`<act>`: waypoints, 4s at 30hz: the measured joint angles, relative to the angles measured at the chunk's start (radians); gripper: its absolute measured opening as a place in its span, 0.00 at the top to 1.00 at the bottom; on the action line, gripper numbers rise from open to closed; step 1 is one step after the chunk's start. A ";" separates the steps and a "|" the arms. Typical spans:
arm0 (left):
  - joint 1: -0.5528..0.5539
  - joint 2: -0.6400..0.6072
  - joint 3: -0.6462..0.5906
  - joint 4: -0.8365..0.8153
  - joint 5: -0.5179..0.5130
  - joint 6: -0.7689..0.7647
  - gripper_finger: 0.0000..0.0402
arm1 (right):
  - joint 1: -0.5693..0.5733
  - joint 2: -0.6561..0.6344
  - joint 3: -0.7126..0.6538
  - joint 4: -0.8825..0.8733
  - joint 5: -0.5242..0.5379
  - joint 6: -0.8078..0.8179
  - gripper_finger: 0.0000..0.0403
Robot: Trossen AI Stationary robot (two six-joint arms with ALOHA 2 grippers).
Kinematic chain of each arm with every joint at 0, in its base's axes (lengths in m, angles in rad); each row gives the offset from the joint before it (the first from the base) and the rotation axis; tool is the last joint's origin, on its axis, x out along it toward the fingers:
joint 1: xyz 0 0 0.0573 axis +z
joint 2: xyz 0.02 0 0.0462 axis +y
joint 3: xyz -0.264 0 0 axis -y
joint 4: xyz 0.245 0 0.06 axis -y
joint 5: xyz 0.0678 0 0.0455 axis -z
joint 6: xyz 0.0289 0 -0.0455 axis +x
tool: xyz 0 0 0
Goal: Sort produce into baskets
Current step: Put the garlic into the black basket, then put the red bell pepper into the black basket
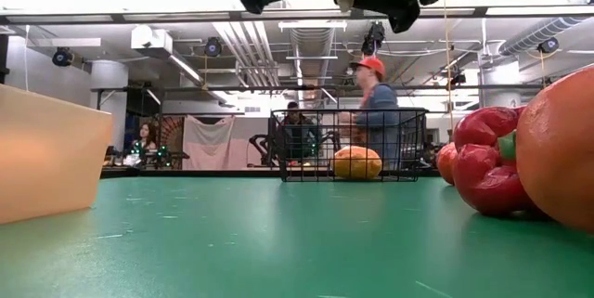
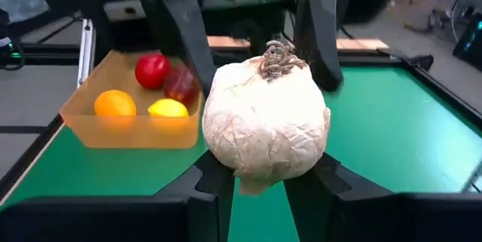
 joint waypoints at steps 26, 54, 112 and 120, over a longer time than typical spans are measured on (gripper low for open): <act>-0.025 -0.182 0.000 -0.463 -0.105 -0.321 0.42 | -0.647 0.146 0.586 -1.110 -0.007 0.100 0.78; -0.029 -0.184 0.000 -0.548 -0.129 -0.359 0.42 | -0.942 0.512 0.865 -1.430 -0.178 0.050 0.70; -0.077 -0.161 0.000 -0.433 -0.127 -0.401 0.42 | -0.246 -0.085 0.521 -1.503 -0.164 0.263 0.55; -0.078 -0.076 0.000 -0.331 -0.107 -0.345 0.42 | -0.030 -0.085 0.434 -1.352 -0.167 0.261 0.55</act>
